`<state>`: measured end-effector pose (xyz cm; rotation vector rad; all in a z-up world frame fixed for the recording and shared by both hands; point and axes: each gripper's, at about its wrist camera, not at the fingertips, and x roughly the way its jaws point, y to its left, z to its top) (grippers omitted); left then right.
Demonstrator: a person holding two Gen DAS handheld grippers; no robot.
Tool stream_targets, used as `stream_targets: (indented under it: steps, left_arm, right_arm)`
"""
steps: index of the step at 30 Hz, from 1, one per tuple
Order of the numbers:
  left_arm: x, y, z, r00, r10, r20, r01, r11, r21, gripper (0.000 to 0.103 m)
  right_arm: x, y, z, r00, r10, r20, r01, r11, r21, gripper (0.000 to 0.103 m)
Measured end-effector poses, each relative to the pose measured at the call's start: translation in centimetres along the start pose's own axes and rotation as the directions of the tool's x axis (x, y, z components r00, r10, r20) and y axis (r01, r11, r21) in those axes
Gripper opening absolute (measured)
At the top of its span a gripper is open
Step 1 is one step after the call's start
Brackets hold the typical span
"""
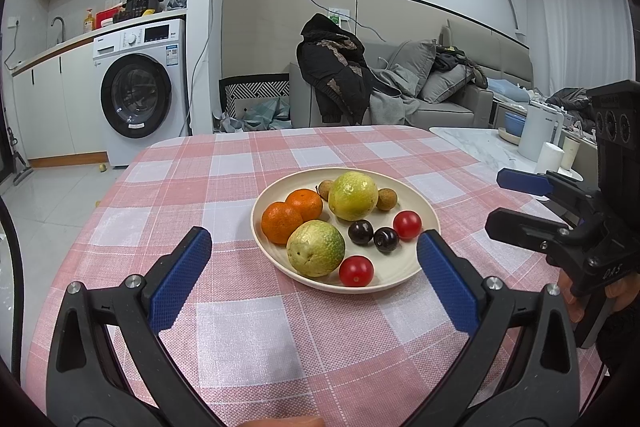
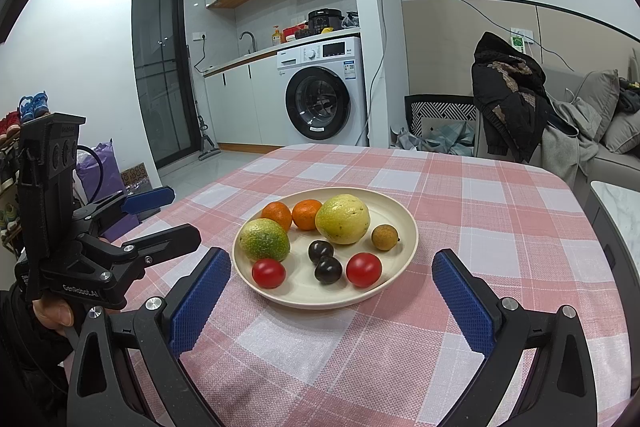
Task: Organize fruits
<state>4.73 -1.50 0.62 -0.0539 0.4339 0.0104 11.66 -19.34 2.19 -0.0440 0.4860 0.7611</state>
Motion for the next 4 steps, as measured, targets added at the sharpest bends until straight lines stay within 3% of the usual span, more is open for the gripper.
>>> stream_targets:
  steps: [4]
  left_arm:
    - [-0.02,-0.01,0.06,1.0,-0.001,0.003,0.001,1.0,0.002,0.103]
  right_arm:
    - [-0.01,0.0,0.0,1.0,0.0,0.0,0.0,1.0,0.0,0.103]
